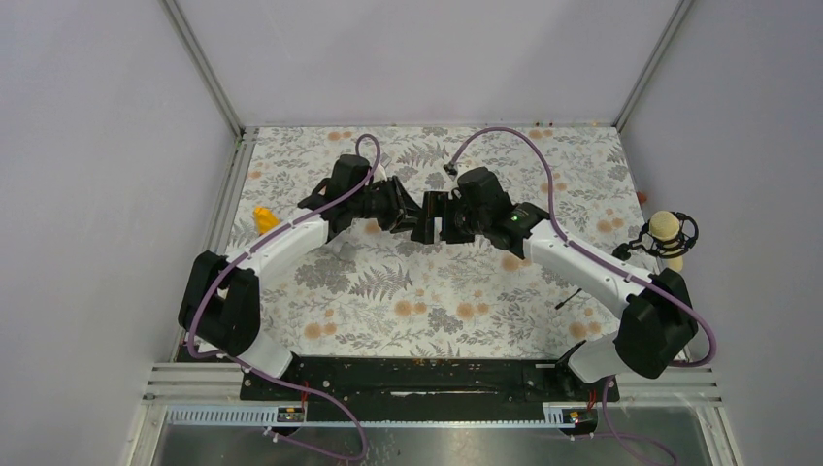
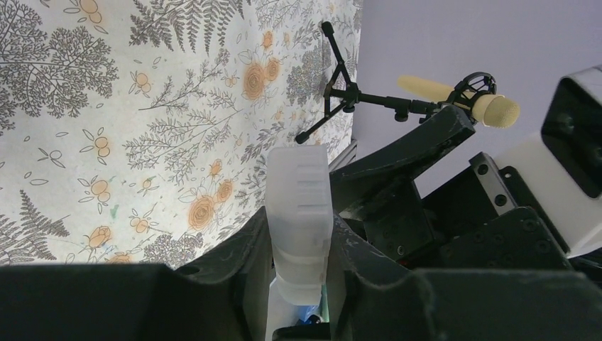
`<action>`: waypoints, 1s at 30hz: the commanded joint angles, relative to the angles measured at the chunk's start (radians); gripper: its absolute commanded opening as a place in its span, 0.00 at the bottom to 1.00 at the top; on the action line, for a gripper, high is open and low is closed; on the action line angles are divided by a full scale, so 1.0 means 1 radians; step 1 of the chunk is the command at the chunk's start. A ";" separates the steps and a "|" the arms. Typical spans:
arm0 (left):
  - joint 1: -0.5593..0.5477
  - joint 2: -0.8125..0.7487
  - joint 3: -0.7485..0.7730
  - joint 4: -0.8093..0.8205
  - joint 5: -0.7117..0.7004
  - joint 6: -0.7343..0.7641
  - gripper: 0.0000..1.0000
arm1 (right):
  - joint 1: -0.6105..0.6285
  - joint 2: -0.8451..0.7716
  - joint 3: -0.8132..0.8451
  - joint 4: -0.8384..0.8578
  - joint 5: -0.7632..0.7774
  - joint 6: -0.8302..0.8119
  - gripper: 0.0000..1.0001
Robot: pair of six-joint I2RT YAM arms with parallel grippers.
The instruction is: Sort the pills into containers
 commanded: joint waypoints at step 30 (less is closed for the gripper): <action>0.008 0.008 0.084 0.035 0.013 0.065 0.00 | -0.116 -0.102 -0.085 -0.003 0.030 0.123 0.10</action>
